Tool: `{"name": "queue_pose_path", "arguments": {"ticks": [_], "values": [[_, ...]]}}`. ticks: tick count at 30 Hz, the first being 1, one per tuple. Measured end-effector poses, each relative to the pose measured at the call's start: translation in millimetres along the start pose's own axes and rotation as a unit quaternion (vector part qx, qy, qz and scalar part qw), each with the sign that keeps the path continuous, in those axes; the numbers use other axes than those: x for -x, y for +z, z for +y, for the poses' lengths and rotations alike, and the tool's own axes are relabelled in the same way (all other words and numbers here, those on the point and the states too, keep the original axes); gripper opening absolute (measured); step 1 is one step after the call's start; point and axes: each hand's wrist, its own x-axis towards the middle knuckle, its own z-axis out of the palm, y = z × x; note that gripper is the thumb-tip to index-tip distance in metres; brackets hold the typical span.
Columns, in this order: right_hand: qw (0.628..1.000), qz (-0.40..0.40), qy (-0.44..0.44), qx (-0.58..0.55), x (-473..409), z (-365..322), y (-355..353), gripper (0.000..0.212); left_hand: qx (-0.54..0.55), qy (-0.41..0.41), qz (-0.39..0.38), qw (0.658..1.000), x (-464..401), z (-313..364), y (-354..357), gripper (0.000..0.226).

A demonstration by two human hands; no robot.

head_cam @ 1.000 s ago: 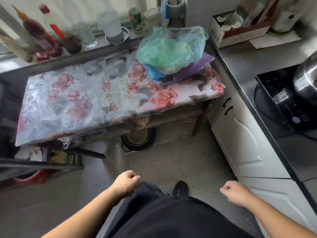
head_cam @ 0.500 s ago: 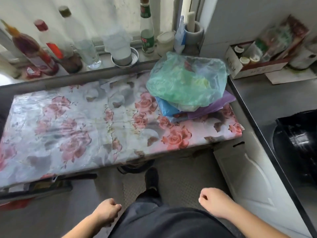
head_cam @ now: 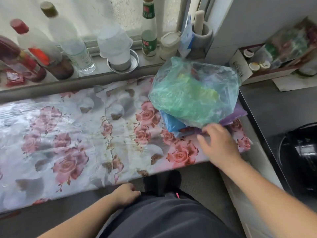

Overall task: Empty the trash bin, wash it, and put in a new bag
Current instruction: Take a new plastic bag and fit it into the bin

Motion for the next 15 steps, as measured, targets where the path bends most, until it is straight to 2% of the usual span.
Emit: {"name": "queue_pose_path", "arguments": {"ticks": [2, 4, 5, 7, 10, 15], "values": [[0.997, 0.047, -0.047, 0.04, -41.9, -13.8, -10.1, 0.06, -0.019, 0.0, 0.003, 1.0, 3.4, 4.6, -1.2, 0.023], [0.996, -0.012, -0.026, 0.083, -78.2, -23.2, -9.6, 0.101, -0.009, -0.001, 0.005, 1.0, 4.9, 6.7, -1.6, 0.022], [0.992, -0.05, -0.017, 0.113, -93.0, -26.0, -5.1, 0.115, -0.003, -0.001, 0.008, 1.0, 4.7, 6.8, -2.2, 0.022], [0.981, -0.099, -0.02, 0.167, -113.6, -27.0, 6.5, 0.129, 0.004, 0.0, 0.017, 1.0, 3.7, 6.9, -2.2, 0.022], [0.971, -0.134, -0.013, 0.197, -130.1, -23.0, 21.2, 0.128, -0.011, 0.009, 0.019, 1.0, 3.1, 6.7, 1.2, 0.021], [0.976, -0.186, -0.03, 0.111, -131.2, -22.1, 23.8, 0.082, -0.044, 0.025, 0.021, 0.999, 2.7, 5.4, 1.7, 0.03]]}}
